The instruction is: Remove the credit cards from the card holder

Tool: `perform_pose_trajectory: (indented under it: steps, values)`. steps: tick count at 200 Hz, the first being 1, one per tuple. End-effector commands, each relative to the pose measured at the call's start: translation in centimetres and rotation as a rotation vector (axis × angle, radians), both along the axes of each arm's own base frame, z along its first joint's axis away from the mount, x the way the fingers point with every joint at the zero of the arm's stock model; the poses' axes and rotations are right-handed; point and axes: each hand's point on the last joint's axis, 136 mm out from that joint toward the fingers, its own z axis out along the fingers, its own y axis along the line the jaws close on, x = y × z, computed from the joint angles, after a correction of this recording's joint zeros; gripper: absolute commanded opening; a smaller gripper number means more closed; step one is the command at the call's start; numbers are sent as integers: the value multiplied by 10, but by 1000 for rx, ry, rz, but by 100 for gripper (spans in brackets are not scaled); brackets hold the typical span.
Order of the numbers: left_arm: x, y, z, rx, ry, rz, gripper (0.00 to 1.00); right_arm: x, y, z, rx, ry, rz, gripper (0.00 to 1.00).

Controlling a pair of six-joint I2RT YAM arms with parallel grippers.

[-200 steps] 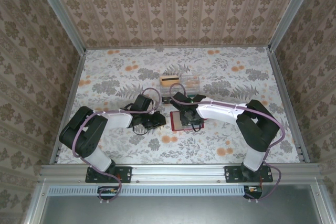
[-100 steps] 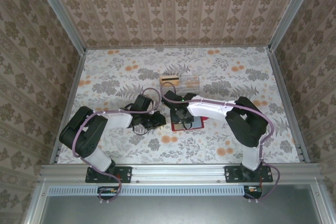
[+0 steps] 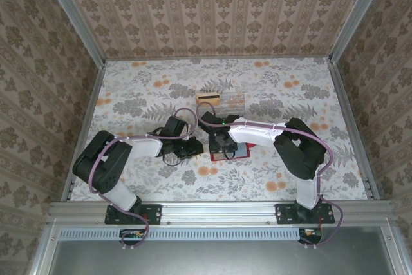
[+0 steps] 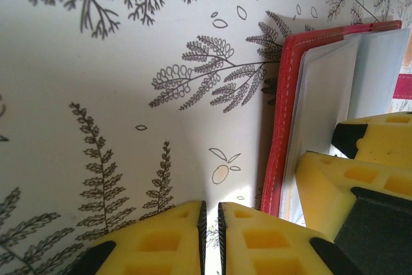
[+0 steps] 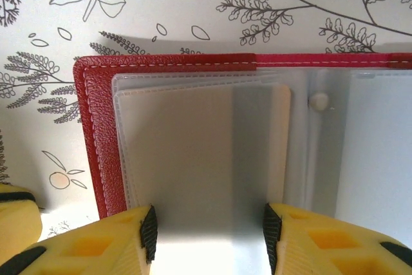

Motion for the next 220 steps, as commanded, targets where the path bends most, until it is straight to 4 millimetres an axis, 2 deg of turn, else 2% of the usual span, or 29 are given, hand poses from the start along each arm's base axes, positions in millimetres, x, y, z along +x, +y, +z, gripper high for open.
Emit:
perform_pose_trajectory:
  steps: [1,14,41,68,114,220]
  values:
    - [-2,1,3,-4,-1,-15,16,-8,-5,-15,-29,51,7,45]
    - [-2,1,3,-4,0,-14,16,-9,-6,-17,-32,55,10,39]
    - [-2,1,3,-5,2,-15,16,-9,-9,-14,-40,50,8,33]
    - [-3,1,2,-5,2,-15,16,-7,-13,-4,-46,21,1,32]
    - [-2,2,2,-4,1,-13,16,-2,-35,14,-88,-28,-23,33]
    - [-3,2,4,-8,0,-14,16,-7,-91,23,-177,-43,-89,35]
